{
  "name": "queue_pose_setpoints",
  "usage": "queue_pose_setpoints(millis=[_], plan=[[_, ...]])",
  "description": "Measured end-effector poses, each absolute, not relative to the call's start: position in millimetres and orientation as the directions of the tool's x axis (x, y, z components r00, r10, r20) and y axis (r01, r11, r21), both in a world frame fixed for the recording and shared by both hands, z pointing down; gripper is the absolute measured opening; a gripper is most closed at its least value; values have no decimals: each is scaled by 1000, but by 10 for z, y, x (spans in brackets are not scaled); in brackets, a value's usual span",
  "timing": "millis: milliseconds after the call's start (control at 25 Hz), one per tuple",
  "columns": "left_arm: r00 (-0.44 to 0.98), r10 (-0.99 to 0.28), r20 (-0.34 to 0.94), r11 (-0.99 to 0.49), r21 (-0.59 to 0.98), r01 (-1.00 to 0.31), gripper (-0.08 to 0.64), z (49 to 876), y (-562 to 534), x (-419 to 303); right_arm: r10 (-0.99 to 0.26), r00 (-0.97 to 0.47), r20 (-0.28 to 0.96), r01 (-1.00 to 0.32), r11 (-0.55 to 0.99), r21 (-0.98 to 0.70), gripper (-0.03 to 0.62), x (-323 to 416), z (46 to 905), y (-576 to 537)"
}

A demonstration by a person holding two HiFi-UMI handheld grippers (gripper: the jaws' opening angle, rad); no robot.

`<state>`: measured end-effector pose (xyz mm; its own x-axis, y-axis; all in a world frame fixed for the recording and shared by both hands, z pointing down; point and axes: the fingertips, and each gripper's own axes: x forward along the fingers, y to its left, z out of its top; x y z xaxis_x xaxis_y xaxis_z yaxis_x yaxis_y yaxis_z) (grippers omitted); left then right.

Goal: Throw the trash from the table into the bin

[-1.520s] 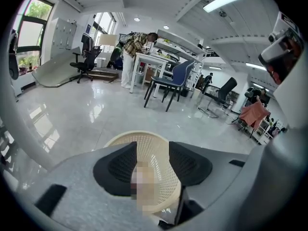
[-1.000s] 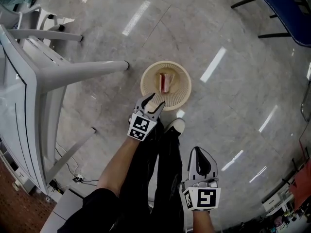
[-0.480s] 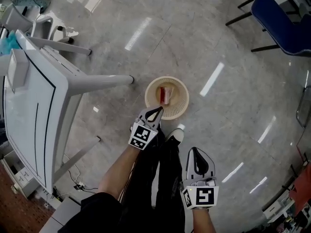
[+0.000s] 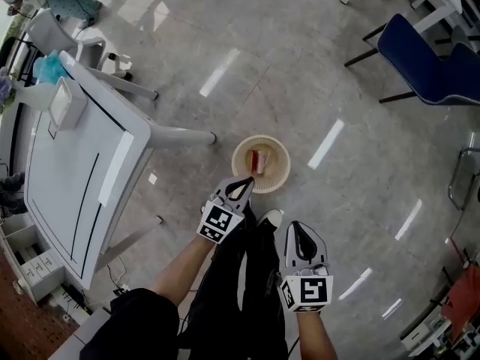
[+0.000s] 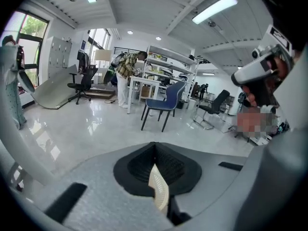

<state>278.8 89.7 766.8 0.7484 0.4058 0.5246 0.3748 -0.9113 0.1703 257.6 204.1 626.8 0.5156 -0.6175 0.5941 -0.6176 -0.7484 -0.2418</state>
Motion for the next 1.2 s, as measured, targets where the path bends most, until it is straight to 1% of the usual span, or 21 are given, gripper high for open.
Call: queue_pose_setpoints(millis=[200, 400, 600, 800, 1000, 1200], plan=[[791, 390, 471, -920, 170, 353, 6, 6706, 919, 2755, -668, 523, 530, -655, -713, -251, 9, 2591, 5630, 1905], [842, 332, 424, -943, 142, 301, 6, 5851, 924, 2797, -716, 537, 446, -696, -674, -246, 8, 2619, 4939, 1870], [866, 280, 414, -960, 106, 260, 6, 5016, 940, 2610, -721, 552, 419, -690, -677, -256, 9, 2438, 4359, 1970], [897, 246, 367, -969, 75, 235, 6, 4210, 861, 2416, -739, 554, 383, -705, -662, -257, 9, 2265, 3871, 1934], [920, 238, 312, -971, 58, 231, 6, 3705, 925, 2265, -769, 544, 336, -739, -629, -243, 9, 2174, 3492, 1864], [925, 255, 283, -965, 17, 261, 6, 3523, 998, 2173, -791, 525, 315, -768, -599, -225, 9, 2128, 3416, 1673]])
